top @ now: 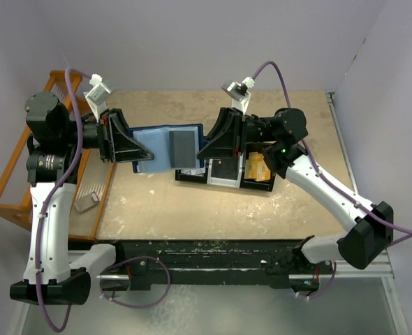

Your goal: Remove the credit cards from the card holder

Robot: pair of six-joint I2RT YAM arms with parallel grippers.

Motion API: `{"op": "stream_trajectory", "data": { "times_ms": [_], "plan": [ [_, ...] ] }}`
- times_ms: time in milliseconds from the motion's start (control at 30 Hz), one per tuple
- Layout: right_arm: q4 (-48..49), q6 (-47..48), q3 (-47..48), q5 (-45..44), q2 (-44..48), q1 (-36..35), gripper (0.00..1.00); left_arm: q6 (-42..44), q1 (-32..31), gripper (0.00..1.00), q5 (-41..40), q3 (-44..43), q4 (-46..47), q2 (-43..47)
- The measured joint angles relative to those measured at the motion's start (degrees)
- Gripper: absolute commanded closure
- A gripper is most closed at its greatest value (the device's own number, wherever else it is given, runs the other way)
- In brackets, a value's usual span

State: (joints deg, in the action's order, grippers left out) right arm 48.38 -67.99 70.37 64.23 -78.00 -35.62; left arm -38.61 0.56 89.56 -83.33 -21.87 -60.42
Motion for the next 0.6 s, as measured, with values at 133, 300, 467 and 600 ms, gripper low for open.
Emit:
{"op": "stream_trajectory", "data": {
  "times_ms": [133, 300, 467, 600],
  "plan": [
    [0.02, 0.0, 0.02, 0.44, 0.0, 0.35, 0.71, -0.46, 0.0, 0.98, 0.0, 0.0, 0.42, 0.13],
    [0.07, 0.02, 0.02, 1.25, 0.0, 1.07, 0.69, -0.94, 0.0, 0.98, 0.0, 0.0, 0.94, 0.31],
    [0.09, 0.09, 0.02, 1.36, 0.0, 1.25, 0.7, -1.29, 0.0, 0.98, 0.0, 0.0, 1.27, 0.44],
    [-0.02, 0.52, 0.02, 0.9, 0.0, 1.25, 0.71, -1.29, 0.0, 0.98, 0.0, 0.0, 1.29, 0.44]
  ]
}}
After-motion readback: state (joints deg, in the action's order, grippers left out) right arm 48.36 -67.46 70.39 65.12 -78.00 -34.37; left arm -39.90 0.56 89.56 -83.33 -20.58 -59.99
